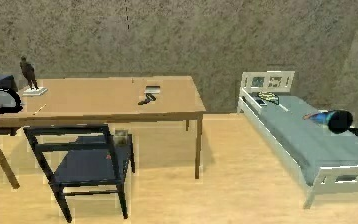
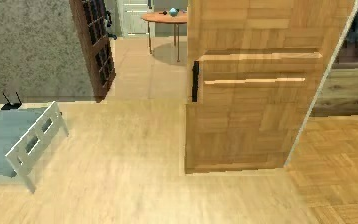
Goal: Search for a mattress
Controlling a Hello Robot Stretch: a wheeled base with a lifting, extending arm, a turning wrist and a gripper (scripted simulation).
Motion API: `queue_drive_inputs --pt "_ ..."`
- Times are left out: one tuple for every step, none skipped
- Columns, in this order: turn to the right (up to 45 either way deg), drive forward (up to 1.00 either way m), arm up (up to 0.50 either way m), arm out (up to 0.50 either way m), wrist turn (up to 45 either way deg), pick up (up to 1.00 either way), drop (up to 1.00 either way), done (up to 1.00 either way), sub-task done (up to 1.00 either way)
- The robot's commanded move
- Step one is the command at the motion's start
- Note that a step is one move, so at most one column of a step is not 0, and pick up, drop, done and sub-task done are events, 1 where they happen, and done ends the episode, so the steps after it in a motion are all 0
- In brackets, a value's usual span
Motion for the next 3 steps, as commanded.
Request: queue_drive_inputs --pt "-33.0 0.0 0.0 0.0 0.0 0.0 0.0 0.0 0.0" --pt "0.0 0.1 0.0 0.0 0.0 0.0 0.0 0.0 0.0" --pt "-15.0 0.0 0.0 0.0 0.0 0.0 0.0 0.0 0.0"
